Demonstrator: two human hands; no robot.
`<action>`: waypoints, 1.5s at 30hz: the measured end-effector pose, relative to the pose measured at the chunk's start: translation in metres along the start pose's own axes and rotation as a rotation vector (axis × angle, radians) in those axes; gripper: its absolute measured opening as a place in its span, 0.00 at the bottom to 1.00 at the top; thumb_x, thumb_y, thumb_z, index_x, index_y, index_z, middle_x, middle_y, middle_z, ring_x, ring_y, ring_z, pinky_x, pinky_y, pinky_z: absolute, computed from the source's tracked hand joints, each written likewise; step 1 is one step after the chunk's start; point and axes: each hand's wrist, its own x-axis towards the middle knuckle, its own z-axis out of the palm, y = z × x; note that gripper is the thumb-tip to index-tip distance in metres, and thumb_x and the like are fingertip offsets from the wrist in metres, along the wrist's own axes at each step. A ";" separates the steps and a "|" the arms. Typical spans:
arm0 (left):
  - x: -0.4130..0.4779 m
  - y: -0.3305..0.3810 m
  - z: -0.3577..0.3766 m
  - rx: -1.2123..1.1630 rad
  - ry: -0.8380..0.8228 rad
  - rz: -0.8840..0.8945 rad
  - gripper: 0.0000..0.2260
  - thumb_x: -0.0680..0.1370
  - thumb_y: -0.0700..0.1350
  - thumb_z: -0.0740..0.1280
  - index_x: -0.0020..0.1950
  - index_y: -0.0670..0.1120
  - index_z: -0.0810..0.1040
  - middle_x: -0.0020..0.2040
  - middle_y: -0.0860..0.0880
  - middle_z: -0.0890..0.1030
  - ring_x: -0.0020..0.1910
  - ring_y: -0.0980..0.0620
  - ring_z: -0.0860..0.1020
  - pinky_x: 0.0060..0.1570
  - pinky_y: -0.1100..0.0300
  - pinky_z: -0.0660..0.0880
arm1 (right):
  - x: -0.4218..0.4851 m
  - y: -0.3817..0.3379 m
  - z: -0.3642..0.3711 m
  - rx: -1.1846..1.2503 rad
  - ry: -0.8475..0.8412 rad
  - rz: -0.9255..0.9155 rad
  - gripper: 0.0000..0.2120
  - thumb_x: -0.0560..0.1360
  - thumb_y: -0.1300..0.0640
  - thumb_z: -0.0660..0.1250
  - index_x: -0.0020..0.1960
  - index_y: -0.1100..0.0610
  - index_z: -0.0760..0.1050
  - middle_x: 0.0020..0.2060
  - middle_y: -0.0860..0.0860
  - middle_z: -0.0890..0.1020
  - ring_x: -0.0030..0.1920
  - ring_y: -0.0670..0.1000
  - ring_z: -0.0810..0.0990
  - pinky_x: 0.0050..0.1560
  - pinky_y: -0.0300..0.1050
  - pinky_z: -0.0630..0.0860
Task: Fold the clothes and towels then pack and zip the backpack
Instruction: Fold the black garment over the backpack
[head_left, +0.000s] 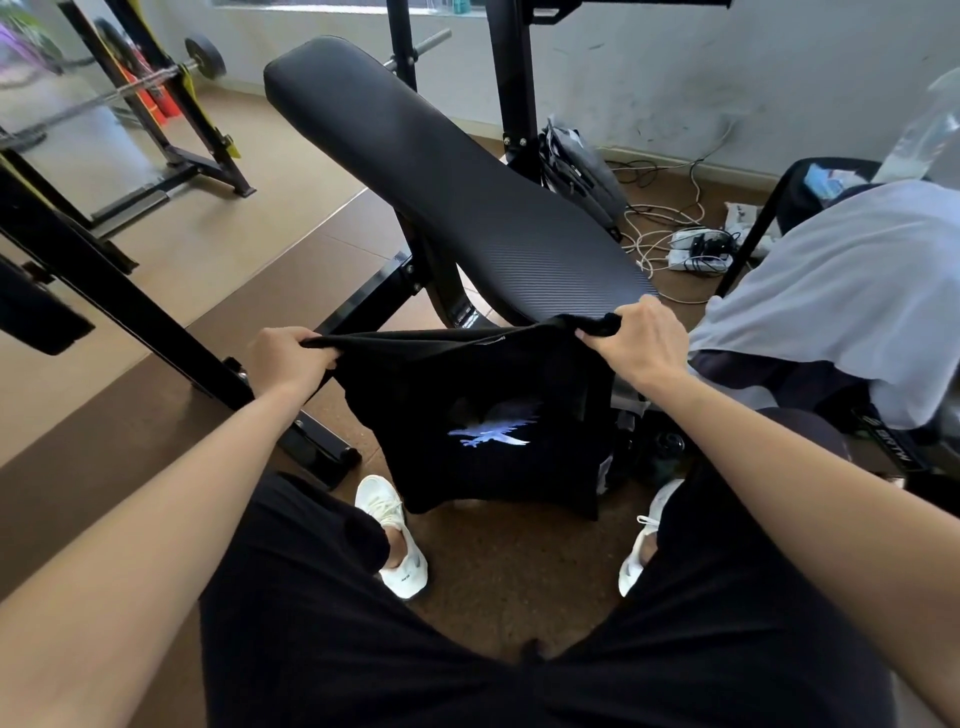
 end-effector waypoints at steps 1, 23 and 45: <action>0.000 0.002 -0.001 0.008 -0.017 0.015 0.04 0.74 0.45 0.75 0.48 0.47 0.87 0.42 0.46 0.86 0.44 0.46 0.83 0.50 0.49 0.82 | 0.001 0.001 -0.002 0.043 -0.012 -0.009 0.22 0.71 0.35 0.73 0.35 0.54 0.78 0.41 0.54 0.76 0.45 0.59 0.77 0.42 0.49 0.71; -0.011 0.044 0.032 -0.306 -0.328 -0.298 0.22 0.73 0.53 0.76 0.62 0.42 0.80 0.57 0.44 0.82 0.52 0.44 0.81 0.46 0.53 0.81 | -0.003 -0.021 0.003 0.379 0.006 0.201 0.14 0.72 0.46 0.75 0.40 0.57 0.83 0.34 0.51 0.80 0.48 0.57 0.81 0.46 0.44 0.70; -0.103 0.097 0.056 -0.537 -0.828 -0.180 0.11 0.84 0.47 0.64 0.49 0.44 0.82 0.39 0.45 0.86 0.36 0.51 0.84 0.36 0.62 0.80 | -0.079 -0.072 0.013 0.885 -0.482 -0.238 0.18 0.73 0.55 0.78 0.61 0.54 0.81 0.52 0.46 0.86 0.54 0.42 0.83 0.56 0.38 0.78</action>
